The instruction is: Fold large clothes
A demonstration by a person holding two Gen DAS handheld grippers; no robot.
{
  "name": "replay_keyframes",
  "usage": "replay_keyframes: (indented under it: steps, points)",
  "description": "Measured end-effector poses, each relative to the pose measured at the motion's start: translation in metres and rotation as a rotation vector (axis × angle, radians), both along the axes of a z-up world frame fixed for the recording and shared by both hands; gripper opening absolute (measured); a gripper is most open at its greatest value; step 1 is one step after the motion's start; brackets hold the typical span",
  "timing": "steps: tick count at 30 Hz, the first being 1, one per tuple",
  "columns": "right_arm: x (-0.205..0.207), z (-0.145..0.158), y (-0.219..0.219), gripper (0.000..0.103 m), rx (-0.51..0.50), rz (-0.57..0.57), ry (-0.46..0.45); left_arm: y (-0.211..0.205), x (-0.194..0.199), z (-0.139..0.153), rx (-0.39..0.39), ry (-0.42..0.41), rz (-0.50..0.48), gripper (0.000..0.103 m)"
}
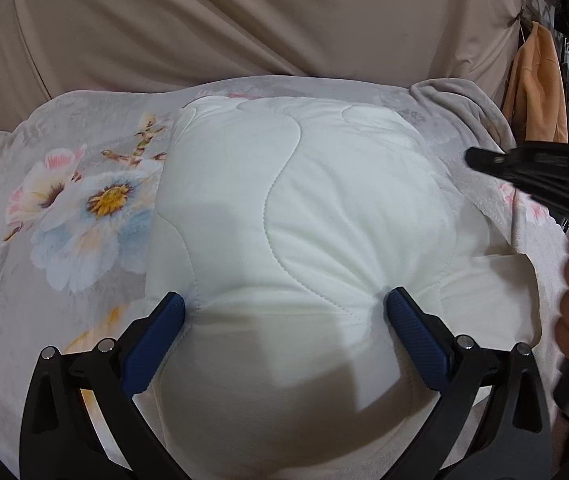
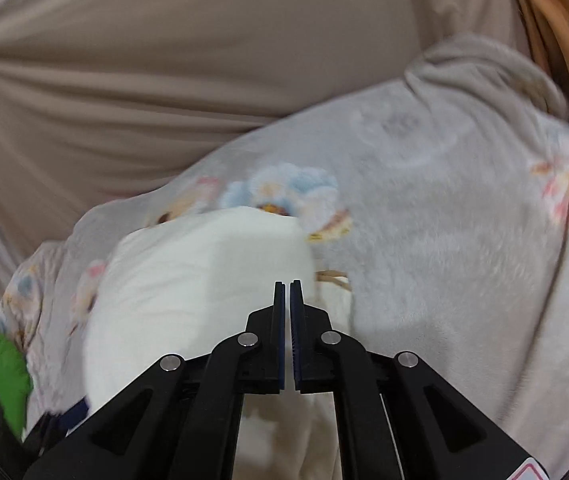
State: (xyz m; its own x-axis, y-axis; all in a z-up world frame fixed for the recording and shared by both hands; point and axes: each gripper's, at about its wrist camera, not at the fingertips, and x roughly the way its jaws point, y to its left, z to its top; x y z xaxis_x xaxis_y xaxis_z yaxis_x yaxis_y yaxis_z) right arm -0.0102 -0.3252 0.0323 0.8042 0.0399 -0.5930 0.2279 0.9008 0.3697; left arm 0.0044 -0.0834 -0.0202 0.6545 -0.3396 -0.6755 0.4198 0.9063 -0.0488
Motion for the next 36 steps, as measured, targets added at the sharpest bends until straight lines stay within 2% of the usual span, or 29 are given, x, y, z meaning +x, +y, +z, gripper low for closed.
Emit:
replay_keyframes:
  steps: [4,8,9,11,14,17,20,21,23,24,25,26,29,30,31,33,36]
  points:
    - [-0.031,0.014,0.034,0.005,-0.101,0.087,0.030,0.001,0.000,0.000,0.000,0.000,-0.001,0.098]
    - [-0.046,-0.010,0.047,0.004,-0.172,0.095,0.113,0.000,0.000,0.000,0.002,0.000,0.000,0.098]
    - [-0.046,-0.020,0.044,0.000,-0.163,0.088,0.136,-0.001,-0.001,0.000,0.008,-0.003,-0.002,0.098]
    - [-0.042,-0.044,0.037,0.000,-0.117,0.085,0.171,-0.005,-0.004,-0.002,0.026,-0.015,-0.007,0.098]
    - [-0.034,-0.065,0.035,0.000,-0.099,0.088,0.172,-0.009,-0.005,-0.005,0.052,-0.040,-0.003,0.098]
    - [-0.034,-0.065,0.036,0.000,-0.102,0.083,0.166,-0.006,-0.004,-0.004,0.037,-0.029,0.001,0.098]
    - [-0.048,-0.052,0.032,0.000,-0.058,0.068,0.129,0.010,-0.003,0.008,-0.016,0.024,0.006,0.098]
    - [-0.056,-0.044,0.029,0.004,-0.036,0.064,0.104,0.017,-0.003,0.012,-0.041,0.033,0.013,0.098]
    - [-0.071,-0.031,0.027,0.020,-0.016,0.052,0.062,0.032,-0.006,0.020,-0.065,0.029,0.035,0.098]
    - [-0.077,-0.025,0.025,0.044,-0.017,0.045,0.044,0.040,-0.008,0.024,-0.069,0.022,0.043,0.098]
    - [-0.081,-0.021,0.024,0.055,-0.013,0.045,0.032,0.044,-0.009,0.025,-0.069,0.021,0.050,0.098]
    - [-0.081,-0.020,0.024,0.056,-0.004,0.060,0.029,0.048,-0.009,0.026,-0.071,0.024,0.058,0.098]
    - [-0.067,-0.035,0.024,0.056,0.017,0.096,0.082,0.052,-0.009,0.024,-0.084,0.050,0.066,0.098]
    - [-0.059,-0.043,0.024,0.049,0.025,0.109,0.107,0.051,-0.010,0.021,-0.084,0.061,0.064,0.098]
    - [-0.055,-0.048,0.024,0.035,0.034,0.116,0.116,0.051,-0.011,0.021,-0.083,0.065,0.062,0.098]
    - [-0.060,-0.040,0.023,0.018,0.067,0.123,0.061,0.050,-0.014,0.022,-0.082,0.062,0.057,0.098]
    - [-0.081,-0.014,0.020,0.013,0.064,0.109,-0.066,0.047,-0.017,0.024,-0.079,0.049,0.047,0.098]
